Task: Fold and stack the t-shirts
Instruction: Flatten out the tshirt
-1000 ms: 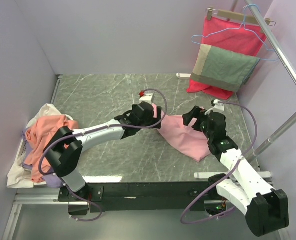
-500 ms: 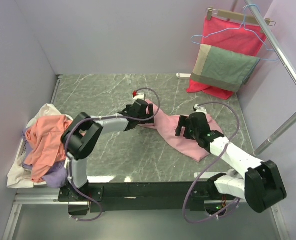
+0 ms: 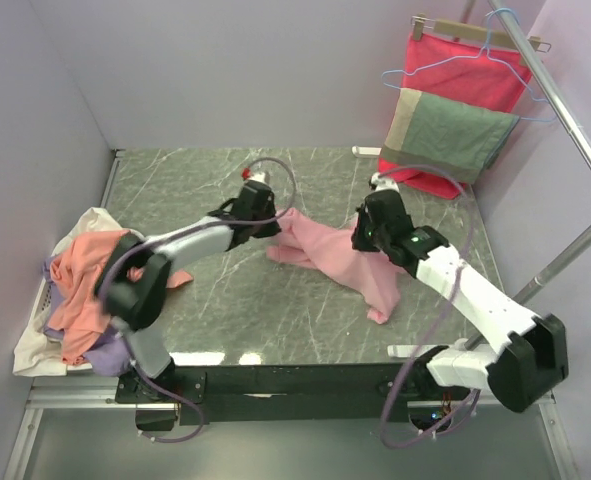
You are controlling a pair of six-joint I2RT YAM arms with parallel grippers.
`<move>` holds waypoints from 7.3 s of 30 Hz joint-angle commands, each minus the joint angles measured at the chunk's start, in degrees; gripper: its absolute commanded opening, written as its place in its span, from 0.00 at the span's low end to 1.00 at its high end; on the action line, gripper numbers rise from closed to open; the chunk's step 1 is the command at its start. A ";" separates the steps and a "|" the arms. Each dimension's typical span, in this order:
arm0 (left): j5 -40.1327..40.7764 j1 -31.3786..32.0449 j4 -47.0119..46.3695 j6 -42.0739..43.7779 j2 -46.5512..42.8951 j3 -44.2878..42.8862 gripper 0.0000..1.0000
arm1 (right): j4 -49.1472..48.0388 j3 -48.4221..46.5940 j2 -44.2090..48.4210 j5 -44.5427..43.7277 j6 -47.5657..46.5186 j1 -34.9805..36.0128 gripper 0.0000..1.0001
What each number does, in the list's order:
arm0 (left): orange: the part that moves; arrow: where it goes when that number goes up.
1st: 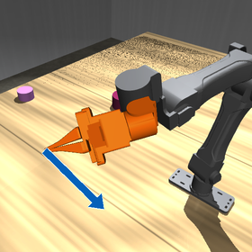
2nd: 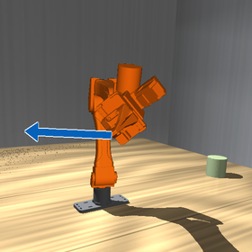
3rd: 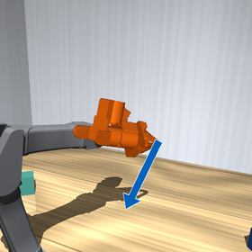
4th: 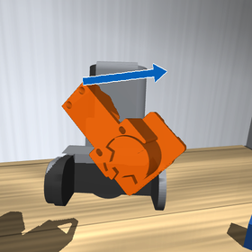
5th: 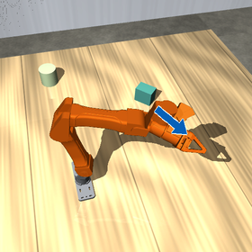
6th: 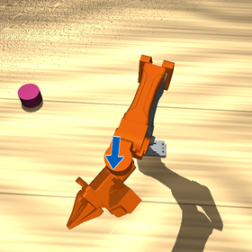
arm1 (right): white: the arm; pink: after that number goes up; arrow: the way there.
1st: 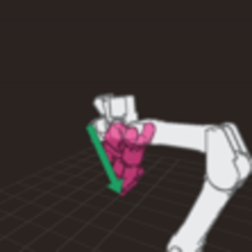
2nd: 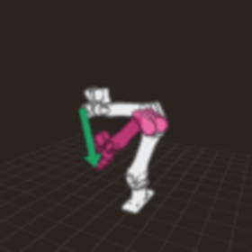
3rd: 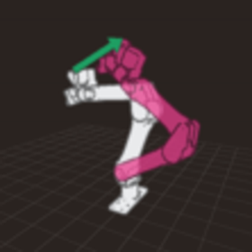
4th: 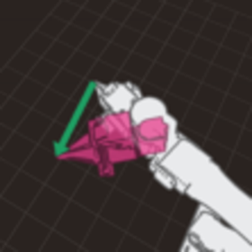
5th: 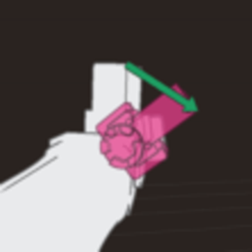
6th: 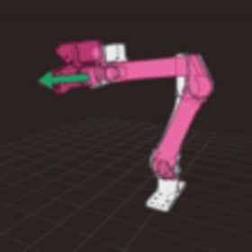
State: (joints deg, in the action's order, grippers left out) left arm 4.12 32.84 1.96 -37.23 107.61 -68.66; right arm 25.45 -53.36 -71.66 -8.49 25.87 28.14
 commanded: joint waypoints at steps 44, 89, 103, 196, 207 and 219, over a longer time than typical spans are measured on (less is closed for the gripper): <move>17.33 -4.19 29.43 -4.16 -29.31 4.50 0.01 | 19.71 -8.88 -0.50 3.59 -5.22 12.89 0.73; 22.94 -6.74 42.32 2.34 -47.04 -5.76 0.01 | 33.78 -27.64 17.51 -30.61 5.69 35.84 0.00; 20.14 -6.82 54.47 4.36 -63.76 -29.24 0.01 | 32.81 -38.65 27.10 -27.02 -2.92 35.93 0.00; 11.17 -27.65 21.17 5.50 15.09 -20.20 0.91 | -0.23 -9.48 -28.45 20.61 -10.31 -8.90 0.77; -2.71 -27.04 11.76 8.06 3.94 -15.72 0.93 | -5.13 -7.01 -7.18 6.46 -7.93 -6.60 1.00; -3.68 -21.86 9.74 4.01 1.28 -12.72 0.93 | -2.70 -46.80 -45.01 17.01 -7.24 -8.89 1.00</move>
State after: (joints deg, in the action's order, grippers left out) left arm 1.87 10.76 13.52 -31.40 108.68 -82.70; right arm 20.93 -89.10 -106.63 4.95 17.30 19.81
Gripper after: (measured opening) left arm 0.936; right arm 0.996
